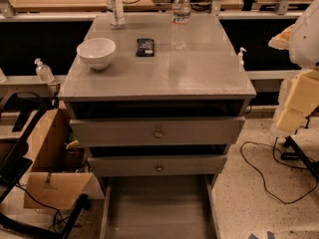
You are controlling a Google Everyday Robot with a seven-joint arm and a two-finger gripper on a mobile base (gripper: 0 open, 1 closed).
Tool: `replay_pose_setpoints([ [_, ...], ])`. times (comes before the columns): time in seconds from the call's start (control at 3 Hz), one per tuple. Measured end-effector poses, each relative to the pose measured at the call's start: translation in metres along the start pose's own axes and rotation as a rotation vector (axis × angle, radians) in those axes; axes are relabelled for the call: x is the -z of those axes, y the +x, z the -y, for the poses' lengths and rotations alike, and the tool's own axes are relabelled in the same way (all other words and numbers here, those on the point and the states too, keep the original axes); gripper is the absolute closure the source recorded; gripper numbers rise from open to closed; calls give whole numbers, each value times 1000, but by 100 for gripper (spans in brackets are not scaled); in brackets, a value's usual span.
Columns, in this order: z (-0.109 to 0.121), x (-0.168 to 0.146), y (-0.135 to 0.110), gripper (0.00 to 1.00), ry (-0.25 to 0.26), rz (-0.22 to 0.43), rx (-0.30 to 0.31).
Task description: Place water bottle into bottom drawer
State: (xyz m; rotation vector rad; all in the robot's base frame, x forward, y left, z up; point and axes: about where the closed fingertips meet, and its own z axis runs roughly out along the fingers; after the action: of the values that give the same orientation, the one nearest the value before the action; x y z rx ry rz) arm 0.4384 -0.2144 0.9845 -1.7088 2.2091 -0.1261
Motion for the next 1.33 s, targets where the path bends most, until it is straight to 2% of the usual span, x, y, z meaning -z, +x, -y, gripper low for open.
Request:
replay_pose_setpoints([
  [0.33, 1, 0, 0, 0, 3, 8, -5],
  [0.67, 10, 3, 2, 0, 26, 66, -42],
  [1.0, 51, -7, 0, 0, 79, 240, -75],
  [1.33, 106, -37, -22, 0, 140, 507, -102],
])
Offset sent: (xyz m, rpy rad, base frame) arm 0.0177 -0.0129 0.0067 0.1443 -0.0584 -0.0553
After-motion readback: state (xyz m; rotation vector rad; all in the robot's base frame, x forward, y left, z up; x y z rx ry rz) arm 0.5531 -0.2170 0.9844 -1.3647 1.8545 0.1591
